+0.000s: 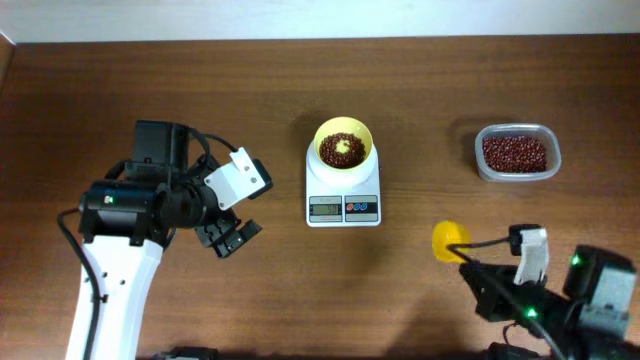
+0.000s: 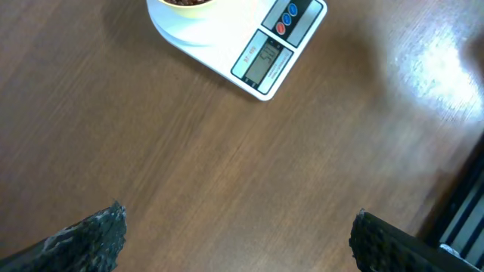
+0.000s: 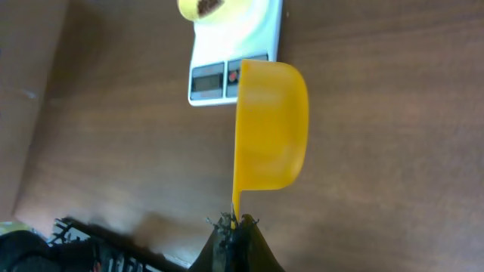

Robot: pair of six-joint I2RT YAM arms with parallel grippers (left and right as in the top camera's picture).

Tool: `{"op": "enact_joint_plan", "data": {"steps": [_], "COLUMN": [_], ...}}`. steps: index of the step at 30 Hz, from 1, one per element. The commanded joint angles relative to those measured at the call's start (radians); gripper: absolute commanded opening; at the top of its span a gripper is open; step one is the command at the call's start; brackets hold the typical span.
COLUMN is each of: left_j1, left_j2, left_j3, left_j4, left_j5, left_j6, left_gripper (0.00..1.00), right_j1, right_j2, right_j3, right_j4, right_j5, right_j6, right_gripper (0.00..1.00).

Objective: Scoop item into bowl and weigh 50g on scale
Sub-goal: 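Lower the scoop to the table near the right arm base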

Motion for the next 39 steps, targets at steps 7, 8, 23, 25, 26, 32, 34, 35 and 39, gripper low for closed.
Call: {"op": "enact_joint_plan", "data": {"steps": [7,8,23,25,26,32,34,35,39], "left_j1": [0.005,0.005,0.004,0.005,0.005,0.005,0.005,0.005,0.005], "left_j2": [0.003,0.003,0.003,0.003,0.003,0.003,0.003,0.003,0.003], "left_j3": [-0.003,-0.003,-0.003,-0.003,-0.003,-0.003,-0.003,-0.003,-0.003], "left_j4": [-0.002,-0.002,-0.002,-0.002,-0.002,-0.002,-0.002,-0.002,-0.002], "left_j5": [0.001,0.001,0.001,0.001,0.001,0.001,0.001,0.001,0.001], "left_j6": [0.019,0.019,0.019,0.019,0.019,0.019,0.019,0.019,0.019], "left_gripper": [0.99,0.99,0.99,0.99,0.99,0.99,0.98,0.99,0.99], "right_j1": [0.005,0.005,0.005,0.005,0.005,0.005,0.005,0.005,0.005], "right_j2": [-0.106,-0.106,-0.103,-0.103,-0.103,-0.101,-0.101,-0.101,-0.101], "right_j3": [-0.543,-0.581,-0.606,-0.636,-0.665,-0.679,-0.679,-0.679,-0.679], "right_j4": [0.423,0.486,0.749,0.79,0.832,0.856,0.856,0.853,0.853], "right_j5": [-0.121,-0.146,0.166,0.168,0.164,0.162,0.165,0.167,0.379], "right_j6": [0.334,0.367,0.687,0.748,0.774,0.787,0.778,0.768,0.656], "right_gripper": [0.04,0.04,0.05,0.05,0.08,0.38,0.57,0.69,0.99]}}
